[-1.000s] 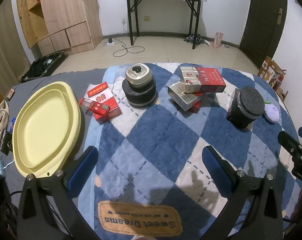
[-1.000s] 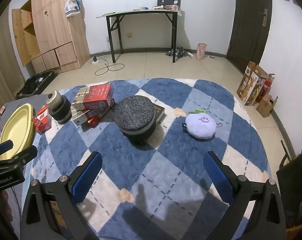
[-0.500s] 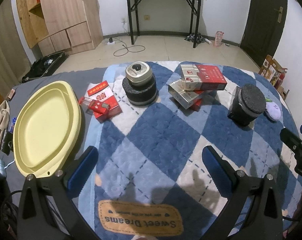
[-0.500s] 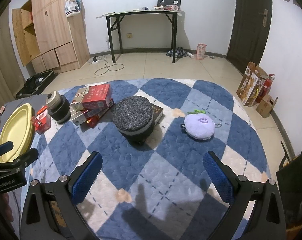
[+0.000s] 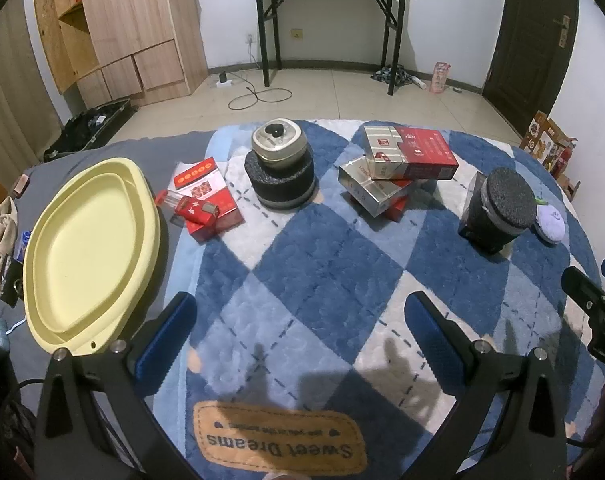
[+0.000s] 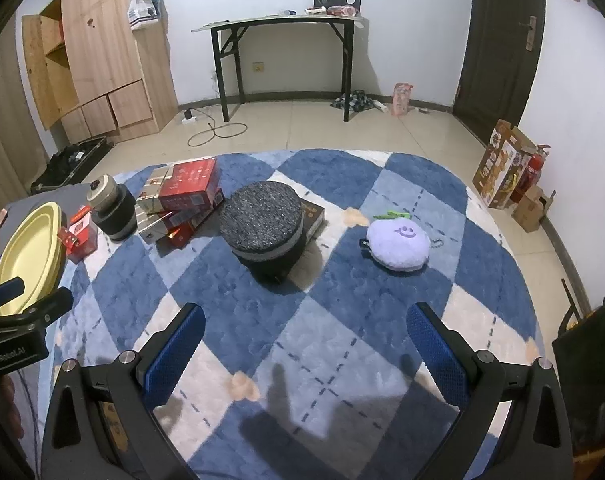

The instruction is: Organize rigid objects

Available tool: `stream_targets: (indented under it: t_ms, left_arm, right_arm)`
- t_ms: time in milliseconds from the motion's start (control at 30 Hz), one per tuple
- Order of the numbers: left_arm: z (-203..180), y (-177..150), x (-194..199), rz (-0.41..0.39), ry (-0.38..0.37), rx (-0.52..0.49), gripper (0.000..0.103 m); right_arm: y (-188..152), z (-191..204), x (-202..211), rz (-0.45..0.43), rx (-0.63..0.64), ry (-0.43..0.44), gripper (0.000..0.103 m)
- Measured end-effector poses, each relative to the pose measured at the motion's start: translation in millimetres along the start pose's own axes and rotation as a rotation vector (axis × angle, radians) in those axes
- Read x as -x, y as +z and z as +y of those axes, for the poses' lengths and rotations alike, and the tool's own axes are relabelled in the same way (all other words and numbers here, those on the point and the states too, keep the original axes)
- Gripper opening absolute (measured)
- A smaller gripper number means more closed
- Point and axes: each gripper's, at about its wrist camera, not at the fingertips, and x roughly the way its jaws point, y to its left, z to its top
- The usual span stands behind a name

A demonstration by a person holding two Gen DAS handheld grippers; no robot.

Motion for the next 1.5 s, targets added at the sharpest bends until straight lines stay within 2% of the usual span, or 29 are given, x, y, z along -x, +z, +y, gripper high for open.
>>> stream_targets:
  t_ms: [100,233,667,867,1300,1500]
  left_arm:
    - [0,0,0,0.001,-0.003,0.002,0.103]
    - [2,0,-3,0.017,-0.054,0.008,0.103]
    - [6,1,-6,0.020,-0.034,0.032,0.103]
    - [-1,-3,-4,0.001,-0.024,-0.017,0.103]
    - [-1,-6,1,0.000,-0.043,-0.026,0.103]
    - [3,-7,0,0.009,-0.013,-0.017,0.103]
  right_arm:
    - [-1,-1,-2,0.001,-0.003,0.000,0.103]
    - [-1,-2,-2,-0.001,-0.009,0.003,0.103]
    - [-3,-3,-9,0.014,-0.006,0.010,0.103]
    - [-4,-8,-8,0.012,-0.020,0.004,0.103]
    - [-6,-9,-7,0.010,-0.016,-0.005,0.103]
    - [-5,-4,-10,0.014,-0.015,0.013,0.103]
